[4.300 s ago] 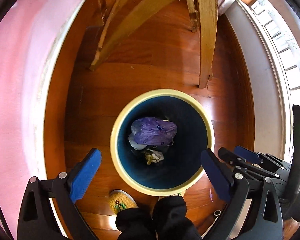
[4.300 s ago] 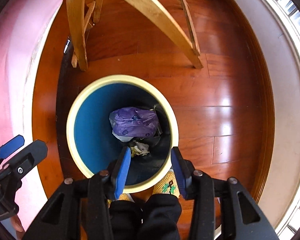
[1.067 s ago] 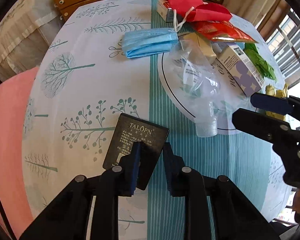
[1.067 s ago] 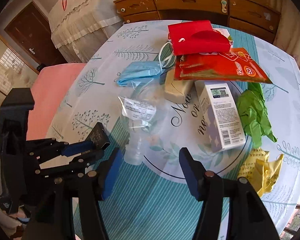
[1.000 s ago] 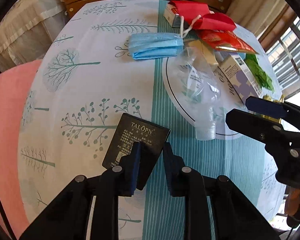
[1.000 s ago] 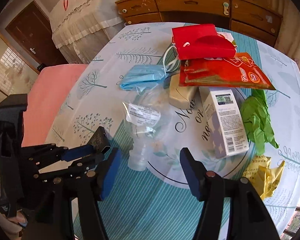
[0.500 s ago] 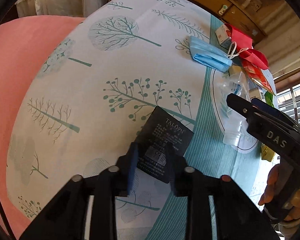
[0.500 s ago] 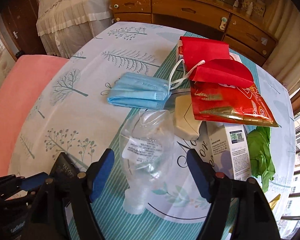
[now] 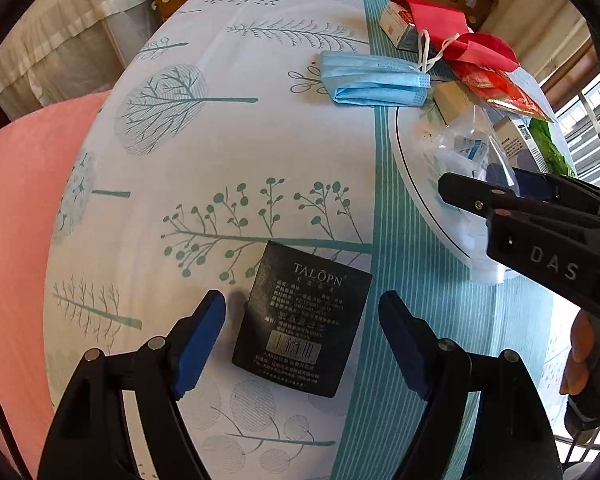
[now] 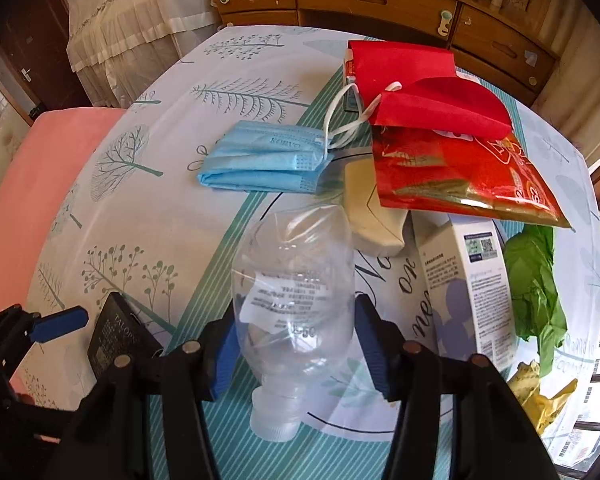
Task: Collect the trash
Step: 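Grasp the black card box with the left gripper while the right gripper grasps the plastic bottle, then carry the card box and bottle over the bin and open both grippers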
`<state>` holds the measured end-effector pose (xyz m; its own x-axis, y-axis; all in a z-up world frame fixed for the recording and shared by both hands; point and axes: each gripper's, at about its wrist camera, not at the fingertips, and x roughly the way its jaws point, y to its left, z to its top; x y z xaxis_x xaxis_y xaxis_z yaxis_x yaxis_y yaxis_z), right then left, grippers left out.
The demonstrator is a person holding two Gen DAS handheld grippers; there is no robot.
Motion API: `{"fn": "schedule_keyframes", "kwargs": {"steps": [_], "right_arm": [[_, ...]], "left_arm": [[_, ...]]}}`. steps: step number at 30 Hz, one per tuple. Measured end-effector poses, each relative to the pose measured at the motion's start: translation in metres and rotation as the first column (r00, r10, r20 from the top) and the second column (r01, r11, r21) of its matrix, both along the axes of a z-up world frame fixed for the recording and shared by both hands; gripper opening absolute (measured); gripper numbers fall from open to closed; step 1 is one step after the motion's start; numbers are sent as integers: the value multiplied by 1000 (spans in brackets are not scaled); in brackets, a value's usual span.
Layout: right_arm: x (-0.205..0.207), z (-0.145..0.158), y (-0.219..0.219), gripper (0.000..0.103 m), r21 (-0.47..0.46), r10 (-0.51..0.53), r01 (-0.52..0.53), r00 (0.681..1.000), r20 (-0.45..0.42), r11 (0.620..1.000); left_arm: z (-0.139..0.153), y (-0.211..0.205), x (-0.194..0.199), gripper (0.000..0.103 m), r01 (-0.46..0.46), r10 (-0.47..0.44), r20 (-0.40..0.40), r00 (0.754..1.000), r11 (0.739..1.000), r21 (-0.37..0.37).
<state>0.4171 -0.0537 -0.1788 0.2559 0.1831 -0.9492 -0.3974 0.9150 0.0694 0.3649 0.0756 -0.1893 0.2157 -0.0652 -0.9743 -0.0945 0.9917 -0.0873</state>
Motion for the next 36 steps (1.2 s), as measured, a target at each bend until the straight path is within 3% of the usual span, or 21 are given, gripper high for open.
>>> {"fn": "schedule_keyframes", "kwargs": {"steps": [10, 12, 14, 19, 29, 36], "right_arm": [[-13, 3, -24, 54, 47, -23, 26, 998, -57, 999], [-16, 3, -25, 54, 47, -21, 24, 998, -58, 999], [-19, 3, -26, 54, 53, -17, 20, 998, -68, 998], [-32, 8, -31, 54, 93, -10, 18, 997, -81, 996], [-75, 36, -52, 54, 216, -53, 74, 993, -102, 974], [-143, 62, -60, 54, 224, -118, 131, 991, -70, 966]], "left_arm": [[-10, -13, 17, 77, 59, -56, -54, 997, 996, 67], [-12, -18, 20, 74, 69, -66, -50, 997, 995, 73], [-8, -17, 19, 59, 65, -63, -32, 998, 995, 72], [-4, -15, 12, 58, 33, -31, -24, 999, 996, 87], [35, -22, -50, 58, 15, -16, 50, 999, 1000, 14], [63, -13, -123, 58, 40, -34, 113, 993, 998, -46]]}}
